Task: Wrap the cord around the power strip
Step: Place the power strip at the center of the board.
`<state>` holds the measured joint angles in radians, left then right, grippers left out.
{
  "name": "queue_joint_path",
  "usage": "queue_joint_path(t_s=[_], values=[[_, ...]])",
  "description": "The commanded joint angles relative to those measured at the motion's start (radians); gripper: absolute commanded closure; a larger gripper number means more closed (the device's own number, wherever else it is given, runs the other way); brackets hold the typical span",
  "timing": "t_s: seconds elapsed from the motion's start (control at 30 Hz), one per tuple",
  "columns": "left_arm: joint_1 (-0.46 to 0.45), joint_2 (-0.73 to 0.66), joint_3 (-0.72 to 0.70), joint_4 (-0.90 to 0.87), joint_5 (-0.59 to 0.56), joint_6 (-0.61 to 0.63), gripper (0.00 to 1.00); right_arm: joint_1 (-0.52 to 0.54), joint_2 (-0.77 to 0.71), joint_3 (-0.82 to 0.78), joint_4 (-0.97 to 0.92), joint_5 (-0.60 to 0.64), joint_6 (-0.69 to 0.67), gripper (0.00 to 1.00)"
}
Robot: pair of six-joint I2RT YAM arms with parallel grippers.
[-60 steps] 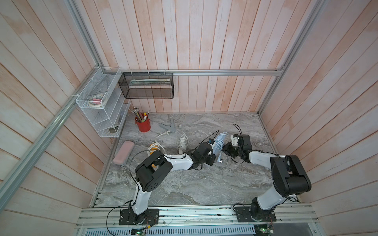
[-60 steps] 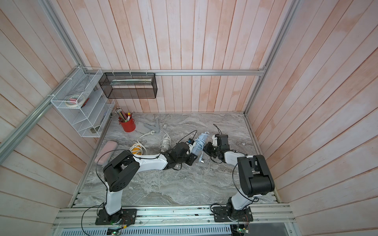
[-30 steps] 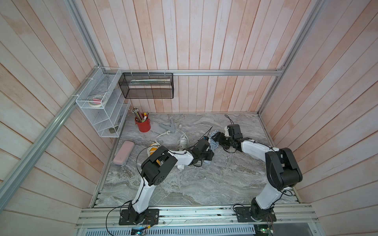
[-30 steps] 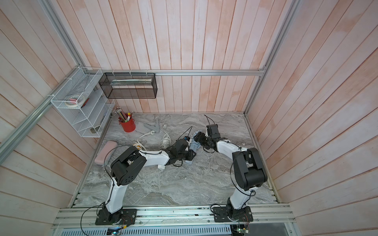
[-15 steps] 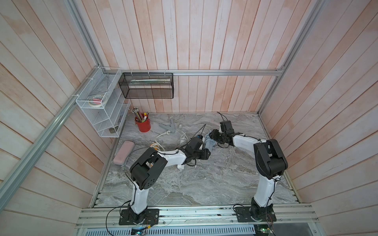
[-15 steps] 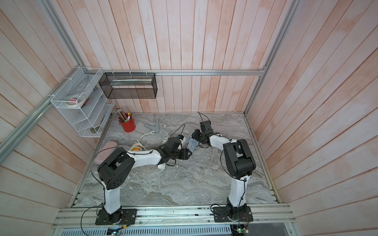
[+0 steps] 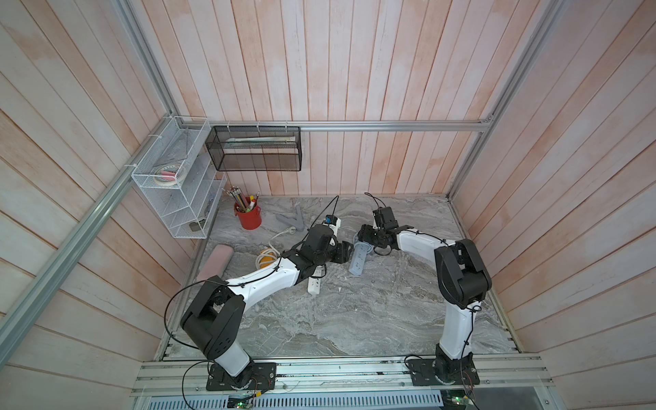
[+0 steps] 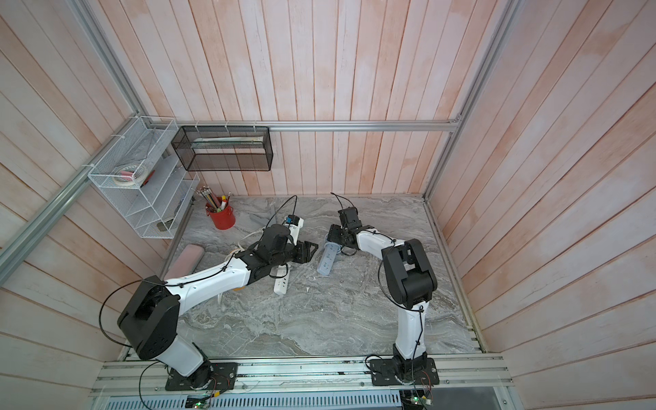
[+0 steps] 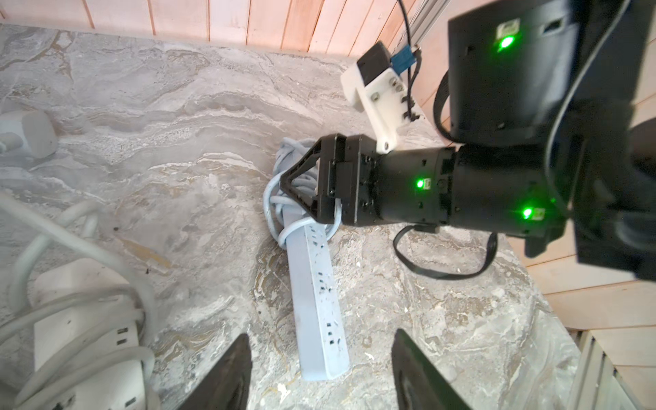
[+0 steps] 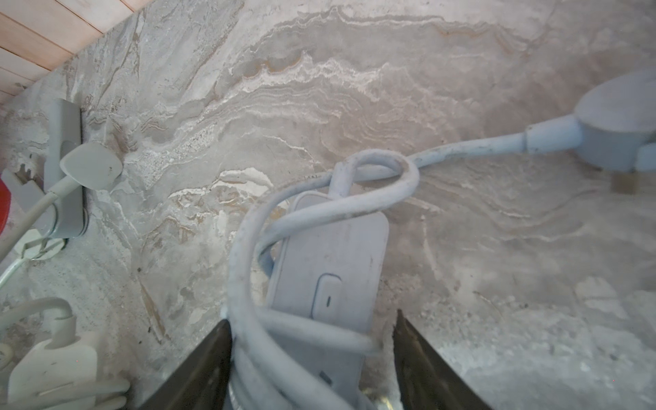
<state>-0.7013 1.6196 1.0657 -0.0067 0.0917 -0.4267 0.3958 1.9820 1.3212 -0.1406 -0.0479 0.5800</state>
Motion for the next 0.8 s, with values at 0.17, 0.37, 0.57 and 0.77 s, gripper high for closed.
queue_joint_path(t_s=[0.17,0.37,0.57,0.77], values=[[0.001,-0.027,-0.011,-0.016,-0.021,0.046,0.36,-0.006,-0.016,0.078,-0.151,0.024,-0.057,0.22],[0.002,-0.058,-0.016,-0.022,-0.047,0.067,0.36,-0.005,-0.064,0.077,-0.162,0.037,-0.054,0.19],[0.015,-0.095,-0.035,-0.01,-0.064,0.088,0.36,-0.006,-0.098,0.082,-0.177,0.054,-0.067,0.17],[0.047,-0.213,-0.118,0.01,-0.145,0.134,0.35,0.003,-0.2,-0.007,-0.136,0.154,-0.128,0.17]])
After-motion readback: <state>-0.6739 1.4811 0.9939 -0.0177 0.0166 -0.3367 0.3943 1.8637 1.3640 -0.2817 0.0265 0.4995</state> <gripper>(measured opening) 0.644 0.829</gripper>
